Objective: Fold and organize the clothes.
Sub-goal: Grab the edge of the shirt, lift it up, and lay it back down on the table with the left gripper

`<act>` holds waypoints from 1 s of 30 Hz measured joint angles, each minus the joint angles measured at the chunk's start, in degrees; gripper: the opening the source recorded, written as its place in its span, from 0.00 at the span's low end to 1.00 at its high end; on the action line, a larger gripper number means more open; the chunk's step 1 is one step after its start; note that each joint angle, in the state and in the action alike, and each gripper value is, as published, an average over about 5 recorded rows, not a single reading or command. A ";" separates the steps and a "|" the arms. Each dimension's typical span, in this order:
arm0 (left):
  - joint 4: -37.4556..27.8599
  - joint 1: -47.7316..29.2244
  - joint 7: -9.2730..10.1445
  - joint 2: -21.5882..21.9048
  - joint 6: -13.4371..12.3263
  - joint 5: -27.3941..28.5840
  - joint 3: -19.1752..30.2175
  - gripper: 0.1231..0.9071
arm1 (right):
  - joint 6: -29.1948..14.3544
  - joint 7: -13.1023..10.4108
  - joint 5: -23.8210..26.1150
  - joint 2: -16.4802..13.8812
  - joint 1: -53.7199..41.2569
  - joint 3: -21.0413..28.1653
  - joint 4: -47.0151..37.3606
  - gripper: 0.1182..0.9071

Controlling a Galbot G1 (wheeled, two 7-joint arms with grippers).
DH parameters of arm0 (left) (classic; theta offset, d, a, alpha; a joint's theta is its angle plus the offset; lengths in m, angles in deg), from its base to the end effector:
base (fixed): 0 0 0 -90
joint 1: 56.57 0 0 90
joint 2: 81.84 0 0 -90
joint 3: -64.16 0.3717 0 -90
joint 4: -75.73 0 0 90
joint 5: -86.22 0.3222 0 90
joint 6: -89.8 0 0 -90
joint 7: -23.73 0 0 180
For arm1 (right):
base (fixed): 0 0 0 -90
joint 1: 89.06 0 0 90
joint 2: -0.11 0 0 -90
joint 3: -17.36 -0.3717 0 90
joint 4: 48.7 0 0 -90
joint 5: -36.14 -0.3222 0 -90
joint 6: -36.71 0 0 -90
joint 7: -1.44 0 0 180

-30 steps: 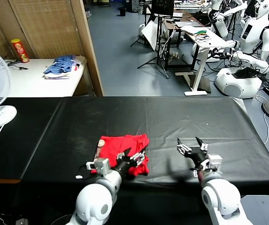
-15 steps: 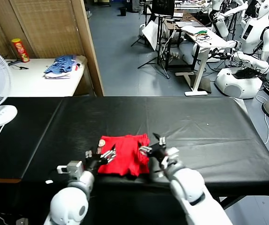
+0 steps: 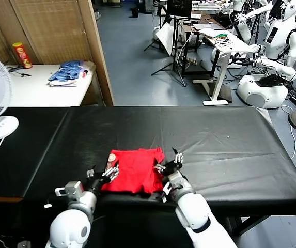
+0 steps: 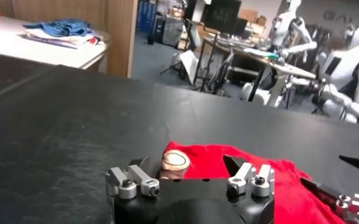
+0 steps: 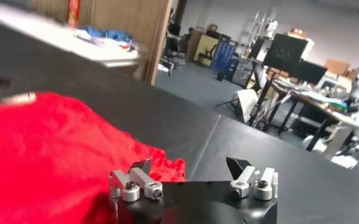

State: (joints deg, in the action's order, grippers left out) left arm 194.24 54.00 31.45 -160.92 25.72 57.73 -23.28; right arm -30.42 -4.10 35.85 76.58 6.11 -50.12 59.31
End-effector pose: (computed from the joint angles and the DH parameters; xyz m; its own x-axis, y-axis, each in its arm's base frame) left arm 0.1888 0.0289 -0.3019 -0.9304 0.1371 0.3398 0.0382 0.9586 -0.2820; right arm 0.2556 0.0504 -0.3163 -0.9350 -0.2646 0.2361 -0.3131 0.9285 -0.1995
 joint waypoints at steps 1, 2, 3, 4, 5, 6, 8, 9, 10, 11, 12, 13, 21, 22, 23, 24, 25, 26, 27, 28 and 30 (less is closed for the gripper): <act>-0.37 0.06 -0.44 -0.03 -0.46 -1.01 -0.31 0.86 | -0.26 0.03 -1.97 -0.17 0.31 -0.66 0.89 0.86; -0.76 0.13 -0.90 -0.05 -0.91 -2.10 -0.62 0.86 | -0.44 0.06 -4.04 -0.39 0.66 -1.35 1.88 0.86; -1.16 0.20 -1.35 -0.05 -1.36 -3.21 -0.93 0.86 | -0.52 0.10 -6.08 -0.63 1.03 -2.08 2.90 0.86; -1.59 0.28 -1.76 -0.05 -1.81 -4.39 -1.25 0.86 | -0.53 0.12 -8.02 -0.88 1.40 -2.82 3.90 0.86; -2.01 0.35 -2.07 -0.05 -2.21 -5.51 -1.58 0.86 | -0.52 0.14 -9.90 -1.11 1.79 -3.56 4.89 0.86; -2.42 0.40 -2.25 -0.05 -2.49 -6.55 -1.90 0.86 | -0.50 0.16 -11.61 -1.31 2.19 -4.28 5.87 0.86; -3.27 0.36 -2.31 -0.12 -2.81 -8.91 -2.52 0.86 | -0.48 0.19 -14.09 -1.51 2.94 -5.54 7.57 0.86; -3.69 0.31 -2.25 -0.20 -2.86 -10.16 -2.82 0.86 | -0.47 0.21 -14.87 -1.51 3.29 -6.01 8.30 0.86; -4.12 0.23 -2.19 -0.29 -2.88 -11.53 -3.10 0.86 | -0.45 0.22 -15.40 -1.46 3.62 -6.38 8.94 0.86; -4.53 0.16 -2.14 -0.39 -2.89 -12.88 -3.33 0.86 | -0.43 0.23 -15.74 -1.41 3.90 -6.66 9.48 0.86; -4.93 0.11 -2.11 -0.47 -2.90 -14.08 -3.54 0.86 | -0.41 0.24 -15.97 -1.33 4.13 -6.88 9.94 0.86; -5.27 0.07 -2.09 -0.53 -2.86 -15.20 -3.71 0.86 | -0.38 0.26 -16.14 -1.25 4.31 -7.03 10.34 0.86; -6.86 -0.03 -1.96 -1.00 -2.02 -20.10 -4.07 0.47 | -0.22 0.15 -16.67 -1.05 4.83 -8.05 11.88 0.86; -6.87 -0.06 -1.85 -1.02 -1.95 -20.19 -4.05 0.41 | -0.22 0.13 -16.68 -1.04 4.94 -8.19 11.96 0.86; -6.82 -0.10 -1.69 -1.02 -1.89 -20.22 -4.03 0.32 | -0.22 0.10 -16.64 -0.99 5.07 -8.32 12.05 0.86; -6.75 -0.16 -1.45 -1.02 -1.81 -20.18 -3.99 0.26 | -0.19 0.02 -16.50 -0.90 5.22 -8.46 12.15 0.86; -6.61 -0.25 -1.14 -1.01 -1.68 -19.98 -3.95 0.19 | -0.08 -0.11 -16.18 -0.78 5.41 -8.62 12.26 0.86; -6.41 -0.34 -0.83 -1.00 -1.53 -19.59 -3.91 0.12 | 0.12 -0.30 -15.69 -0.62 5.60 -8.76 12.38 0.86; -6.16 -0.46 -0.54 -0.97 -1.34 -18.97 -3.85 0.07 | 0.42 -0.60 -15.03 -0.42 5.84 -8.93 12.53 0.86; -5.88 -0.60 -0.30 -0.90 -1.09 -18.08 -3.78 0.05 | 0.83 -0.95 -14.28 -0.19 6.10 -9.11 12.70 0.86; -5.27 -0.92 -0.07 -0.61 -0.53 -15.45 -3.60 0.04 | 1.95 -1.71 -12.53 0.30 6.71 -9.47 13.12 0.86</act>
State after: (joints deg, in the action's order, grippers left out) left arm 188.97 53.09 31.38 -161.53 25.19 42.28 -26.88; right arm -28.47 -5.82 23.32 76.88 12.82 -59.59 72.43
